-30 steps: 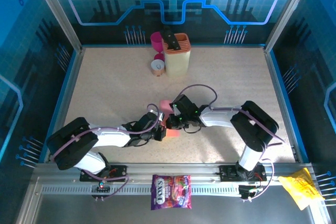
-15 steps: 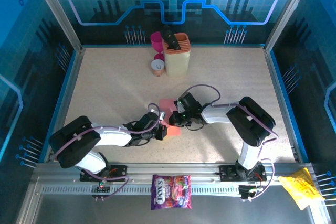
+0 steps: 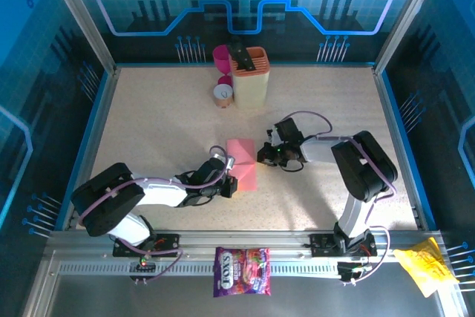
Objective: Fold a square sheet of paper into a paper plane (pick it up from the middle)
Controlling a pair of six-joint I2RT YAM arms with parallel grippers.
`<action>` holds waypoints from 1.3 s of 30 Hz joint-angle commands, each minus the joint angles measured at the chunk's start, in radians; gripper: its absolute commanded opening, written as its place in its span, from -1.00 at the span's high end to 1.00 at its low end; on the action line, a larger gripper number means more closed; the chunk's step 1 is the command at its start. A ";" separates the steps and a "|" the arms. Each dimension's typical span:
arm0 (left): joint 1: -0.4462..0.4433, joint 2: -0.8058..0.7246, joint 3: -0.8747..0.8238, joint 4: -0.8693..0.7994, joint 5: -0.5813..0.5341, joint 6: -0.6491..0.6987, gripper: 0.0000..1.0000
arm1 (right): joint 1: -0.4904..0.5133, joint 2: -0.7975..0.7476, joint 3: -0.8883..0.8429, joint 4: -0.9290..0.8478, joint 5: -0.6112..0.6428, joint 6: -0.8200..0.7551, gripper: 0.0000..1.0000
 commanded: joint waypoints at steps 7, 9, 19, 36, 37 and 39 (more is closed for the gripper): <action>-0.015 0.054 -0.028 -0.173 -0.007 -0.021 1.00 | 0.115 -0.156 -0.010 -0.104 0.126 0.009 1.00; -0.016 0.057 -0.026 -0.173 -0.007 -0.022 1.00 | 0.166 -0.145 0.008 -0.097 0.140 0.033 1.00; -0.018 0.041 -0.022 -0.190 -0.007 -0.023 1.00 | 0.254 0.059 0.053 -0.010 0.175 0.149 1.00; -0.086 -0.052 -0.113 -0.213 -0.021 -0.124 1.00 | 0.210 0.098 -0.004 -0.060 0.216 0.189 1.00; -0.093 -0.055 -0.120 -0.213 -0.025 -0.132 1.00 | 0.210 0.100 -0.004 -0.061 0.215 0.188 1.00; -0.104 -0.062 -0.137 -0.212 -0.032 -0.151 1.00 | 0.212 0.102 -0.005 -0.062 0.216 0.189 1.00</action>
